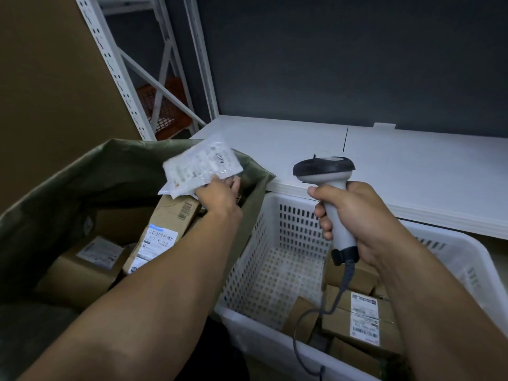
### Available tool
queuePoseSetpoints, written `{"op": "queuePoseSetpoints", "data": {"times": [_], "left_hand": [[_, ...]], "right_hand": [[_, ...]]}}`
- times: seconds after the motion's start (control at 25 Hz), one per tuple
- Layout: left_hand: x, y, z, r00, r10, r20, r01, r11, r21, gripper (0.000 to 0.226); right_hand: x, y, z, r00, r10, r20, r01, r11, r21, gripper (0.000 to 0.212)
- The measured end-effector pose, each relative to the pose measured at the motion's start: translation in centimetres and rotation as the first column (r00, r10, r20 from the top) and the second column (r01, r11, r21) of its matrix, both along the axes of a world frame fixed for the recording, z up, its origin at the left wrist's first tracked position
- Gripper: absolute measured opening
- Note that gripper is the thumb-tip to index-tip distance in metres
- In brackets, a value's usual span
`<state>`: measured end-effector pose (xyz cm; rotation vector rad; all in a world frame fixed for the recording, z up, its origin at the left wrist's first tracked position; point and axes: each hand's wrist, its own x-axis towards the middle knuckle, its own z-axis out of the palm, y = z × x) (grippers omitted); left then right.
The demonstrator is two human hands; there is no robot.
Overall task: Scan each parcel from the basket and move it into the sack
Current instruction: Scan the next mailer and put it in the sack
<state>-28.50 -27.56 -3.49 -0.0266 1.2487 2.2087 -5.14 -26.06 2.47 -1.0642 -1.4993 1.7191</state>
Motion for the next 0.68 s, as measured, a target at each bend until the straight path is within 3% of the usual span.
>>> {"op": "queuePoseSetpoints", "data": {"times": [0.16, 0.4, 0.52, 0.68], "left_hand": [[-2.1, -0.6, -0.5, 1.000, 0.010, 0.022, -0.011, 0.999, 0.040, 0.028], [-3.2, 0.0, -0.7, 0.987, 0.138, 0.080, -0.143, 0.988, 0.060, 0.007], [-3.2, -0.1, -1.1, 0.996, 0.052, 0.078, -0.055, 0.998, 0.033, 0.017], [-1.2, -0.1, -0.1, 0.994, 0.076, 0.081, -0.079, 0.996, 0.034, 0.051]], "right_hand": [[-0.3, -0.1, -0.2, 1.000, 0.015, 0.012, -0.015, 1.000, -0.008, 0.016], [-0.1, 0.3, -0.5, 1.000, 0.014, 0.015, -0.014, 1.000, -0.010, 0.014], [0.2, 0.4, -0.7, 1.000, 0.015, 0.017, -0.014, 1.000, -0.012, 0.013], [0.4, 0.7, -0.8, 1.000, 0.012, 0.016, -0.012, 1.000, -0.018, 0.014]]}}
